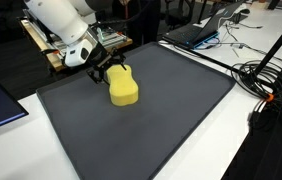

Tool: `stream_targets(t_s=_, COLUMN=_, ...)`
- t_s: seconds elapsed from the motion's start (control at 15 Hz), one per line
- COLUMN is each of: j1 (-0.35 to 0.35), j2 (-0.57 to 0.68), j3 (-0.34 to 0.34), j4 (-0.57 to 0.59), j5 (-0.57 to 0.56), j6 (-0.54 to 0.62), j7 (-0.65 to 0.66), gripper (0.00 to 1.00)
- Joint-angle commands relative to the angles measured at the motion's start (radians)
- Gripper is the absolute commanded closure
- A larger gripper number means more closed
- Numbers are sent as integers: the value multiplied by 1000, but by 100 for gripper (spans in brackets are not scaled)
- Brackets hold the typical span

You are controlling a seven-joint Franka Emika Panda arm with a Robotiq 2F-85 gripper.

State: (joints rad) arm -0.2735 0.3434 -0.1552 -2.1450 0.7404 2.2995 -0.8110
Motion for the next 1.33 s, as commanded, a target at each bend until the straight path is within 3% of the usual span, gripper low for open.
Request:
stream_targets(t_s=0.0, j1=-50, j2=109, j3=30, j4=111, j5=27, j6=-41, j7=11, gripper=0)
stream_targets(t_s=0.73, j1=-92, j2=258, j3=79, j4=233, j5=0, j6=-33, j7=71, gripper=0)
stream_targets(t_s=0.8, j1=-95, j2=265, j3=83, j4=235, j5=-2, j6=-29, j7=61, gripper=25)
stream_targets(t_s=0.87, j1=-105, j2=270, j3=91, j4=238, j5=6, j6=-37, j7=47, gripper=26)
stream_targets(t_s=1.27, j1=-155, j2=268, j3=109, j4=246, j5=25, j6=-92, j7=-1, gripper=65)
